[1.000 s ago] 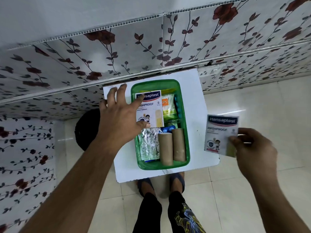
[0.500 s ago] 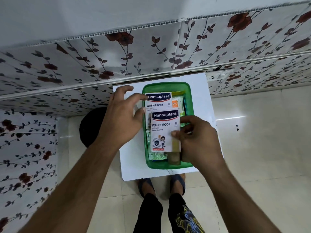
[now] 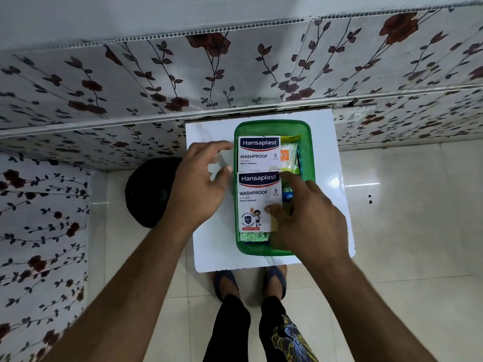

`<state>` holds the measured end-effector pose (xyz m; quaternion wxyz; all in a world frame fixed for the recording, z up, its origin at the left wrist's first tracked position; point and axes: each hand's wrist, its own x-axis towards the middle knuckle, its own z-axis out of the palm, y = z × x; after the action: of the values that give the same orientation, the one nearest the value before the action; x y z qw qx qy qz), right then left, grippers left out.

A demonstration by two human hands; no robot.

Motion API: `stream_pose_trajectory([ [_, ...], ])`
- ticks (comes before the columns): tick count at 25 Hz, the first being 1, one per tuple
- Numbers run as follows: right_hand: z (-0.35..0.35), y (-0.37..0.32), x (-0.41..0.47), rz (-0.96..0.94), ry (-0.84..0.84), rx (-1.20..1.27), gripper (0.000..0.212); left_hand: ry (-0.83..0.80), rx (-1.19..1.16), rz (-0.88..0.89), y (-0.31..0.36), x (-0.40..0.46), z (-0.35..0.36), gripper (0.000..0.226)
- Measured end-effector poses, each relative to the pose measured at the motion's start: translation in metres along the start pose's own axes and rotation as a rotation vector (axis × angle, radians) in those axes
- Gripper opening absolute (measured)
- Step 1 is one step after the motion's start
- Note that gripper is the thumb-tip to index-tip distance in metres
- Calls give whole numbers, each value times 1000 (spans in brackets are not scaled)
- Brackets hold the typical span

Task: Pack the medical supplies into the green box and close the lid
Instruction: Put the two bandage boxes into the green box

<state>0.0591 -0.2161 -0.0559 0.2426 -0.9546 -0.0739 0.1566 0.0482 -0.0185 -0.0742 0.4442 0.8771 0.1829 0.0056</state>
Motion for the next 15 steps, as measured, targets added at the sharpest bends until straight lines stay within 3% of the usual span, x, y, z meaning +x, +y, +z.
stream_pose_trajectory([
  [3,-15,23,-2,77,266,77,37,67,-216,-293,-17,-6,5,36],
  [4,-18,31,-4,105,276,58,36,39,-219,-393,-24,-9,8,32],
  [9,-7,50,-7,139,-10,2,34,-189,-201,-535,-33,-22,31,20],
  [15,-4,52,2,94,20,79,18,-230,-330,-708,-35,-15,39,14],
])
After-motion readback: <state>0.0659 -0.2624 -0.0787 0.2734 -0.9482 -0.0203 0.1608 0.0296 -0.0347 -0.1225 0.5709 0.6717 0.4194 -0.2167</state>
